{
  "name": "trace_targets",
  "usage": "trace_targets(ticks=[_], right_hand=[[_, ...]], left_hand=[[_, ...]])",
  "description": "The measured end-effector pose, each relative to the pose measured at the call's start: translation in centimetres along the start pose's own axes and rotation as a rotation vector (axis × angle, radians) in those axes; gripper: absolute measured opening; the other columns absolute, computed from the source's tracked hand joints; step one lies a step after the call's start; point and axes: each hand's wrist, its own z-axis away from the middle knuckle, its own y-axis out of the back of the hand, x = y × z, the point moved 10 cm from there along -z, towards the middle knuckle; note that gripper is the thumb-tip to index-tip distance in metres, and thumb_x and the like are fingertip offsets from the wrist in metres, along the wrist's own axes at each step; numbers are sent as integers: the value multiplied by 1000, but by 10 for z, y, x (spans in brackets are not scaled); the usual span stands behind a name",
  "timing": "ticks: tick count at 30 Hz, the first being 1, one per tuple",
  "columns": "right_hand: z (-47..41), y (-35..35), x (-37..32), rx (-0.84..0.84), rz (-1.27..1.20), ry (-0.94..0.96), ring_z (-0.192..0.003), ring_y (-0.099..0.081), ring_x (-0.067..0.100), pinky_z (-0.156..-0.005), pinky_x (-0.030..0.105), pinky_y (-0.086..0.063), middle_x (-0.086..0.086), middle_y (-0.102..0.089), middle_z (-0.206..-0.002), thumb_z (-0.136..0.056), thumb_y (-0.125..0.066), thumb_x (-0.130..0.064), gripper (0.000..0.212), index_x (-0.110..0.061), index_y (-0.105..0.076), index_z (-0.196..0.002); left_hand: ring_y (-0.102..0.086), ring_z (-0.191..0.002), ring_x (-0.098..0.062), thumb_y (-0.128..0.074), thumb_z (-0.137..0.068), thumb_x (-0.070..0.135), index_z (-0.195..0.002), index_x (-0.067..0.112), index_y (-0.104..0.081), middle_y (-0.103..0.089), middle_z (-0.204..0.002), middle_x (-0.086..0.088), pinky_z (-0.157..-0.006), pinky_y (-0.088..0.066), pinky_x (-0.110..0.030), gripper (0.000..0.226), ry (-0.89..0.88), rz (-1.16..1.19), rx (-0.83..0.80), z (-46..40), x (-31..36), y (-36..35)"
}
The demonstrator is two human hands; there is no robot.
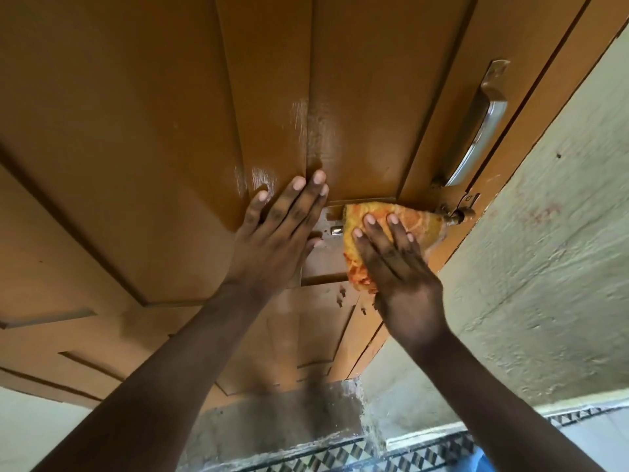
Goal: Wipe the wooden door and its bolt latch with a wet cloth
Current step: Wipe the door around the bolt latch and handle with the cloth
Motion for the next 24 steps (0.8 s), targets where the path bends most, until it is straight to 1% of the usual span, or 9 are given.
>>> trace_targets(ticks=[3, 7, 10, 13, 15, 17, 19, 21, 24], right_hand=[[-16, -7, -23, 52, -64, -157, -153, -21, 37, -116, 56, -39, 11, -37, -162, -88, -64, -11, 70, -10, -41, -153], [-10, -15, -32, 51, 11, 3, -152, -25, 35, -123, 49, -24, 12, -38, -161, -96, -51, -19, 58, -11, -41, -153], [2, -10, -11, 21, 95, 85, -152, -26, 33, -123, 48, -24, 11, -38, -161, -95, -56, -22, 62, -12, -41, -153], [-12, -5, -6, 57, 13, -90, -153, -22, 36, -123, 52, -24, 12, -36, -162, -87, -70, -15, 74, -9, -40, -154], [-21, -10, -23, 78, -32, -136, -153, -20, 37, -123, 54, -26, 13, -36, -162, -91, -60, -14, 66, -8, -39, -154], [-20, -16, -35, 70, -24, -63, -153, -19, 35, -124, 51, -22, 12, -35, -162, -95, -46, -22, 63, -11, -36, -156], [-7, -21, -30, 23, 40, 66, -154, -17, 32, -125, 47, -18, 9, -33, -163, -95, -42, -30, 65, -14, -31, -157], [5, -17, -15, 23, 97, 164, -155, -17, 31, -125, 46, -19, 9, -33, -162, -95, -44, -31, 64, -14, -33, -157], [-2, -12, -2, 71, 127, 148, -152, -26, 36, -122, 50, -24, 11, -39, -160, -94, -49, -31, 63, -12, -39, -154]], left_hand=[[21, -158, -22, -29, -111, 53, -167, 14, -9, -3, -174, -3, -125, 16, -46, 71, 8, -35, 18, 1, 4, -3], [19, -159, -23, -23, -112, 51, -167, 13, -15, -5, -172, -3, -126, 13, -47, 67, 6, -32, 54, -1, 3, 0], [20, -158, -24, -26, -111, 55, -167, 14, -11, -1, -173, -4, -124, 8, -48, 71, -22, -48, 30, 1, 4, -3], [9, -159, -26, -27, -111, 55, -167, 14, -12, -1, -173, -4, -124, 8, -48, 71, -17, -36, 31, 2, 6, -3], [6, -158, -25, -26, -112, 52, -167, 14, -11, 1, -172, -4, -125, 11, -48, 69, 4, 1, 30, 0, 5, -3], [5, -159, -25, -28, -111, 50, -167, 13, -11, 0, -173, -4, -125, 11, -48, 68, 13, 1, 48, 0, 4, -3], [0, -158, -25, -27, -111, 49, -167, 13, -10, -1, -173, -4, -125, 9, -49, 69, 8, 4, 41, 0, 4, -3], [0, -159, -25, -29, -111, 51, -167, 14, -9, 0, -173, -4, -124, 6, -50, 70, -5, 7, 33, 2, 6, -2], [11, -160, -25, -32, -110, 53, -167, 15, -7, 3, -174, -3, -124, 4, -50, 72, -1, 4, 11, 3, 6, -5]])
